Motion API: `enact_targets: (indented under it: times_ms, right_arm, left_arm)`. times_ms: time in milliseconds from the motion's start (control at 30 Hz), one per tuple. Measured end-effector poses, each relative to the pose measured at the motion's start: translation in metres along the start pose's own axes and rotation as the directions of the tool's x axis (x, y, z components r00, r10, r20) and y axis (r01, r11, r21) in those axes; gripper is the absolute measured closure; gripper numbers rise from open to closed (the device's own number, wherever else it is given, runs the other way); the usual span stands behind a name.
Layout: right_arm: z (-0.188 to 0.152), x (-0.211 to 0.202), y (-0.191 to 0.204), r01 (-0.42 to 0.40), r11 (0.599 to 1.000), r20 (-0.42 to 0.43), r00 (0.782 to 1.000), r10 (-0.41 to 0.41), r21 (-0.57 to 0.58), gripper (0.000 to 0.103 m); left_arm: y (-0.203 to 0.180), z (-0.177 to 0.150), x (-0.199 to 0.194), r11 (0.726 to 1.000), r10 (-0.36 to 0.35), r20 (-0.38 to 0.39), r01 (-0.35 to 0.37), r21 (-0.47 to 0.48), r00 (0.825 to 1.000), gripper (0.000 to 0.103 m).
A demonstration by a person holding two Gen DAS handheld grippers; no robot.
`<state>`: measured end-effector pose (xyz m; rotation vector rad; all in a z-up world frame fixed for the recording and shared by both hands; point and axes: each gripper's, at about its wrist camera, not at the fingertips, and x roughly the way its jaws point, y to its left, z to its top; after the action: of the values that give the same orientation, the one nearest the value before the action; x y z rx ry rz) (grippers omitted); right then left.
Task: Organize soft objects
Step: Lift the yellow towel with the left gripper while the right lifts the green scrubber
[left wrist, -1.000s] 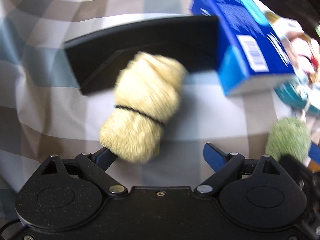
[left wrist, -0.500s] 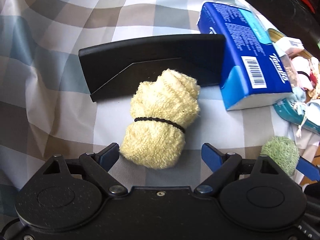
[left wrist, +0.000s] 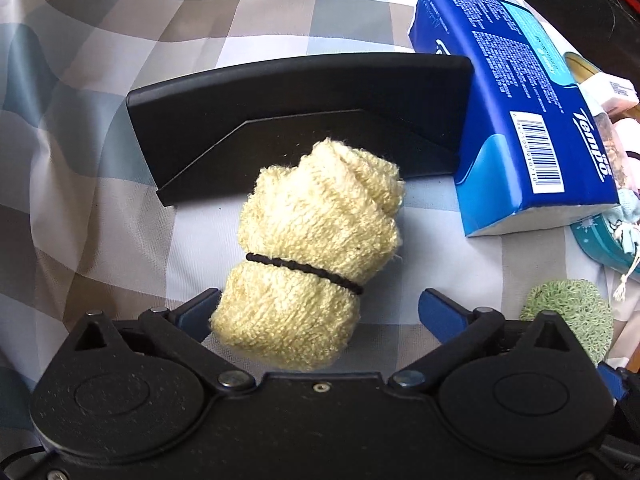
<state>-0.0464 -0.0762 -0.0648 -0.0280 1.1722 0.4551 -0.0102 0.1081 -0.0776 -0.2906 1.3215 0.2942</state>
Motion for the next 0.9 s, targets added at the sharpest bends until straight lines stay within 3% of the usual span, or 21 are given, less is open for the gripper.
enact_targets:
  times_ms: [100, 233, 367, 533, 633, 667, 800, 900]
  right_arm:
    - [-0.001, 0.004, 0.006, 0.024, 0.999, 0.010, 1.000, -0.024, -0.034, 0.041]
    - [-0.003, 0.008, 0.014, 0.033, 0.996, 0.022, 0.999, -0.031, -0.086, 0.028]
    - [-0.003, 0.012, 0.020, 0.045, 0.993, 0.039, 0.998, -0.041, -0.113, 0.024]
    - [-0.001, 0.019, 0.022, 0.010, 0.993, 0.046, 0.999, -0.005, -0.114, 0.001]
    - [-0.003, 0.021, 0.025, 0.017, 0.991, 0.053, 0.999, -0.011, -0.132, 0.000]
    - [-0.003, 0.021, 0.026, 0.020, 0.990, 0.053, 0.998, -0.013, -0.137, 0.000]
    - [-0.004, 0.017, 0.023, 0.011, 0.992, 0.058, 0.998, -0.004, -0.122, 0.001]
    - [0.000, 0.014, 0.015, 0.036, 0.996, 0.075, 0.997, -0.030, -0.083, 0.009]
  left_arm:
    - [-0.003, 0.001, 0.000, 1.000, 0.006, -0.009, -0.006, 0.000, 1.000, 0.002]
    - [0.001, 0.008, 0.006, 1.000, 0.008, -0.018, -0.008, -0.002, 1.000, 0.002]
    - [-0.002, -0.002, 0.001, 1.000, 0.019, 0.025, -0.019, -0.001, 0.999, 0.002]
    - [0.000, 0.001, 0.002, 1.000, 0.007, 0.012, -0.007, 0.001, 1.000, 0.003]
    - [0.002, 0.002, 0.001, 1.000, -0.002, 0.022, 0.002, -0.011, 1.000, 0.006]
    - [0.002, 0.001, 0.000, 1.000, 0.000, 0.030, 0.001, -0.012, 1.000, 0.008]
    - [0.010, -0.002, -0.015, 1.000, -0.002, 0.088, 0.002, 0.004, 0.996, 0.050]
    - [0.018, -0.001, -0.017, 0.999, -0.024, 0.092, 0.026, -0.023, 0.995, 0.054]
